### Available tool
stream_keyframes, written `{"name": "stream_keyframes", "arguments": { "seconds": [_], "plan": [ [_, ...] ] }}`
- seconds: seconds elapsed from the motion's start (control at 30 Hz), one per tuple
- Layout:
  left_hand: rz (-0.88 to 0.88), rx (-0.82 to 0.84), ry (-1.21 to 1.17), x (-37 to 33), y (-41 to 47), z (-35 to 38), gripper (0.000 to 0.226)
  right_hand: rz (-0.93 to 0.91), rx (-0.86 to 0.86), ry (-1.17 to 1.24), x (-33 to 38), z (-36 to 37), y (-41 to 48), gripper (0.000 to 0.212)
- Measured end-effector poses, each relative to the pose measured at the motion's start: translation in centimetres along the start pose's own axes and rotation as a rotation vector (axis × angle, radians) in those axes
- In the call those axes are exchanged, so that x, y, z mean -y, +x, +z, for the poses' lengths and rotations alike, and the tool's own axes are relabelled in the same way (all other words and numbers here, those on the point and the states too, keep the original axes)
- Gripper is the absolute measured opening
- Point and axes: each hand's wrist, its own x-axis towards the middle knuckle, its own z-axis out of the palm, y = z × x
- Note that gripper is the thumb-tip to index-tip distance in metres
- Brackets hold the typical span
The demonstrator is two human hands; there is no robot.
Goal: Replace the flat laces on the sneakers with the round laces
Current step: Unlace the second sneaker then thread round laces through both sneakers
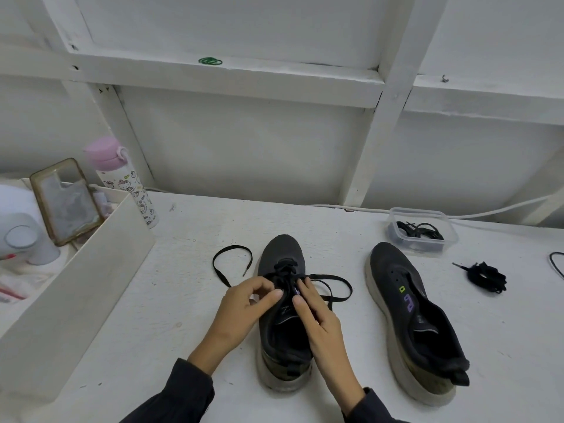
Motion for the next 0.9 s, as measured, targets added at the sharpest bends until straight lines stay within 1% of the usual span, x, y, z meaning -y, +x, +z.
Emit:
{"name": "stream_keyframes", "arguments": {
  "seconds": [0.07, 0.13, 0.3, 0.37, 0.43, 0.5, 0.57, 0.63, 0.67, 0.73, 0.83, 0.9],
  "plan": [
    [0.02, -0.025, 0.082, 0.2, 0.4, -0.1, 0.01, -0.001, 0.001, 0.003, -0.1, -0.1, 0.0, 0.04],
    [0.024, -0.111, 0.123, 0.4, 0.9, -0.3, 0.009, -0.002, -0.001, -0.001, -0.2, -0.1, 0.1, 0.039],
    [-0.05, -0.203, -0.036, 0.1, 1.6, 0.3, 0.01, 0.003, -0.021, -0.002, -0.3, 0.1, 0.1, 0.041],
    [-0.08, -0.219, -0.102, 0.0, 1.1, 0.3, 0.02, 0.004, -0.023, 0.004, -0.3, 0.1, 0.1, 0.042],
    [-0.105, -0.186, -0.061, 0.5, 0.5, -0.1, 0.034, 0.003, -0.02, 0.01, -0.4, 0.1, 0.1, 0.043],
    [-0.106, -0.109, 0.019, 0.7, -0.1, -0.3, 0.042, 0.008, -0.016, 0.018, -0.4, 0.1, 0.1, 0.043],
    [-0.077, -0.057, 0.0, 0.4, -0.5, -0.1, 0.033, 0.01, -0.013, 0.017, -0.4, 0.0, 0.1, 0.042],
    [-0.039, -0.048, -0.002, 0.1, -0.4, 0.0, 0.02, 0.008, -0.009, 0.009, -0.5, 0.0, 0.2, 0.044],
    [-0.025, -0.068, 0.016, 0.0, -0.1, -0.2, 0.018, 0.006, -0.008, 0.007, -0.5, 0.0, 0.2, 0.043],
    [-0.024, -0.164, 0.029, 0.0, 0.6, -0.9, 0.016, 0.005, -0.008, -0.002, -0.5, 0.0, 0.2, 0.039],
    [-0.076, -0.344, -0.07, 0.3, 1.7, -1.9, 0.012, 0.006, 0.001, -0.015, -0.6, 0.0, 0.2, 0.038],
    [-0.11, -0.378, -0.075, 0.1, 1.6, -1.8, 0.013, 0.008, 0.001, -0.012, -0.6, -0.1, 0.2, 0.04]
  ]
}}
